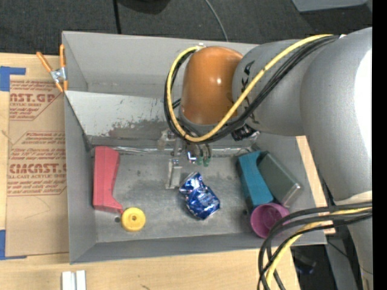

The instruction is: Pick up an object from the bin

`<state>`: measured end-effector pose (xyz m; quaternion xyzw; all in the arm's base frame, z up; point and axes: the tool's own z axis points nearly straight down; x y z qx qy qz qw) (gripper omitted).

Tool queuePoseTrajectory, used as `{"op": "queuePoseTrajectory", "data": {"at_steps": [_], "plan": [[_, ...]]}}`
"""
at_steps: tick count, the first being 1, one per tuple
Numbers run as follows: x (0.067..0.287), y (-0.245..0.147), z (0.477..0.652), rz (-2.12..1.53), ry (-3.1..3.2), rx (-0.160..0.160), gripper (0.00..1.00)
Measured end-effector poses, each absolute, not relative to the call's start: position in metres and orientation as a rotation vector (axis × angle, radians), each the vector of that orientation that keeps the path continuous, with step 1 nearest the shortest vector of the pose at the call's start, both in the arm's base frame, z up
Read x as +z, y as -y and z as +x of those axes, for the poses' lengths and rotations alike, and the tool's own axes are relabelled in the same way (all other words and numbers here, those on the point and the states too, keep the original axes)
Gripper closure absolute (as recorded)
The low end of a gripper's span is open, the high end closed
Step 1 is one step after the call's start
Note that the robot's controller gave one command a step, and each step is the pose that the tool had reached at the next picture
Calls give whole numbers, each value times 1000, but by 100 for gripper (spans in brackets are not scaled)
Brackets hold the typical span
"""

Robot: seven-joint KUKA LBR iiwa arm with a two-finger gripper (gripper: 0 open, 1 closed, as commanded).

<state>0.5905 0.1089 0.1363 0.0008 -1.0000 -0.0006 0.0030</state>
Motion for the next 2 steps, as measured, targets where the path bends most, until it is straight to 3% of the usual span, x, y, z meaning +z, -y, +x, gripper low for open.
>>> {"op": "queuePoseTrajectory", "data": {"at_steps": [2], "plan": [[142, -89, 585, -95, 3140, -8, 0]]}}
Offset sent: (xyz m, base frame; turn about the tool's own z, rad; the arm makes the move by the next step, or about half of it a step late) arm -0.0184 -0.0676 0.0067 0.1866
